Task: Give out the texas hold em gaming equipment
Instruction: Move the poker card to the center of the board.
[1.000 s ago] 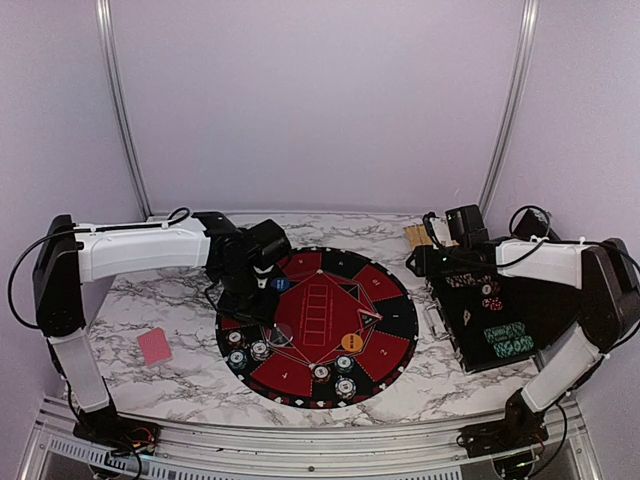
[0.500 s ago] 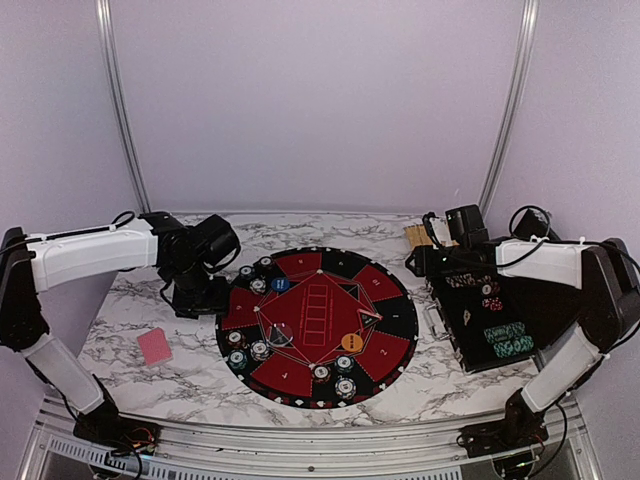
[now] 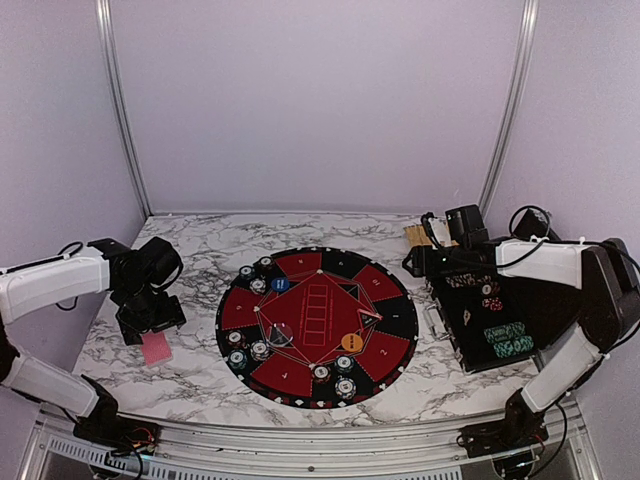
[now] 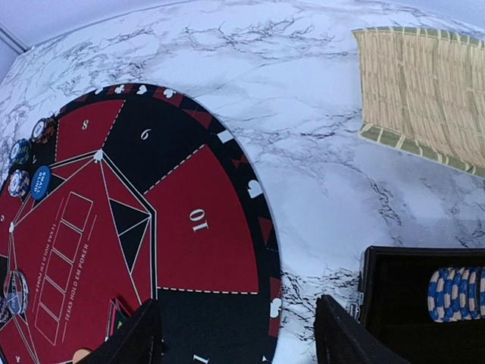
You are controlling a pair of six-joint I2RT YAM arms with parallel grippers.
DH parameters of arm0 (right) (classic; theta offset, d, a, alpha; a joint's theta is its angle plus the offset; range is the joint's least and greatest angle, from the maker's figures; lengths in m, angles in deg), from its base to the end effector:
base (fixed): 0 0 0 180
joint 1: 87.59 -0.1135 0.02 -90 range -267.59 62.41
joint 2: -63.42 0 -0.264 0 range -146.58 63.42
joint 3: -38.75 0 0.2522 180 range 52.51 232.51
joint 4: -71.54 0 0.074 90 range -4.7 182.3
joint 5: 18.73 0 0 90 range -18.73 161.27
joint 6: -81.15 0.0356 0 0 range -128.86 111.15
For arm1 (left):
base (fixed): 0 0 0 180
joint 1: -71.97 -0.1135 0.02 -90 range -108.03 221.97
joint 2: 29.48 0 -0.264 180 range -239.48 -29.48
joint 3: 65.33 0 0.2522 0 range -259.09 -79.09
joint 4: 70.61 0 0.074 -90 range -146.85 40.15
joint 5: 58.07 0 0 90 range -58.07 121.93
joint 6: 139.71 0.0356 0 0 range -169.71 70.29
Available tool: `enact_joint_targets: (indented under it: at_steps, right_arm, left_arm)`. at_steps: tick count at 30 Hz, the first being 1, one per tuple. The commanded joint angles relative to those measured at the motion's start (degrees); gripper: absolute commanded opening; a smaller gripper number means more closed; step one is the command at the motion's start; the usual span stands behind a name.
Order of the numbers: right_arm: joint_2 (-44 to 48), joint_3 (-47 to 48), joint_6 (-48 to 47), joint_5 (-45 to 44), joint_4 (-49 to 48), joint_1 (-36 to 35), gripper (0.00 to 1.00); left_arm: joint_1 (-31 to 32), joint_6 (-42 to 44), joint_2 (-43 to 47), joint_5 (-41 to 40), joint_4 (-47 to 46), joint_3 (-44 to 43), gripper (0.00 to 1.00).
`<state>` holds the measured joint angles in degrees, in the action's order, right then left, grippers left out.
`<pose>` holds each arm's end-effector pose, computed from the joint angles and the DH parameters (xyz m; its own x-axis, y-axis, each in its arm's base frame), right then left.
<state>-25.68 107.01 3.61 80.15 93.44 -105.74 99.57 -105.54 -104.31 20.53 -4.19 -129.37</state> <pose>0.3135 0.1086 0.2137 -0.7194 -0.0115 -0.6945 -0.2666 0.9279 0.2608 0.2007 -0.0970 0.2149 -0.8291 -0.4818 -0.2838 -0.4817 0.8731 -0.0749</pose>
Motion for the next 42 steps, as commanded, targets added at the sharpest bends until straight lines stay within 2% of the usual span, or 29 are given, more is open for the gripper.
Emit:
enact_joint_targets:
  at_steps: [1, 4, 18, 24, 30, 36, 42]
  right_arm:
    - [-0.63, 1.15, -0.32, 0.61, -0.75, -0.39, 0.69]
    - [-0.64, 1.21, -0.27, 0.74, -0.69, -0.38, 0.72]
    - [-0.51, 1.18, -0.63, 0.52, -0.60, -0.39, 0.79]
    - [-0.55, 1.18, -0.69, 0.52, -0.58, -0.37, 0.79]
    - [-0.64, 1.21, -0.77, 0.28, -0.56, -0.39, 0.79]
    - [-0.29, 1.14, -0.78, 0.08, -0.28, -0.33, 0.79]
    - [0.03, 1.13, -0.78, 0.08, -0.32, -0.38, 0.79]
  left_arm:
    - [-4.34, -0.88, 2.60, 2.39, -1.88, 4.13, 0.96]
    - [-6.83, 1.25, 2.15, 4.67, -4.03, 5.79, 0.99]
    - [-14.20, 11.27, -3.11, 8.21, -8.72, 8.58, 0.99]
    - [-14.84, 15.29, -5.82, 9.88, -10.65, 8.93, 0.99]
    - [-15.11, 15.88, -8.14, 10.83, -11.53, 9.39, 0.98]
    - [-15.11, 16.59, -10.71, 12.71, -12.07, 9.43, 0.88]
    - [-14.86, 16.12, -11.81, 14.31, -12.72, 10.27, 0.72]
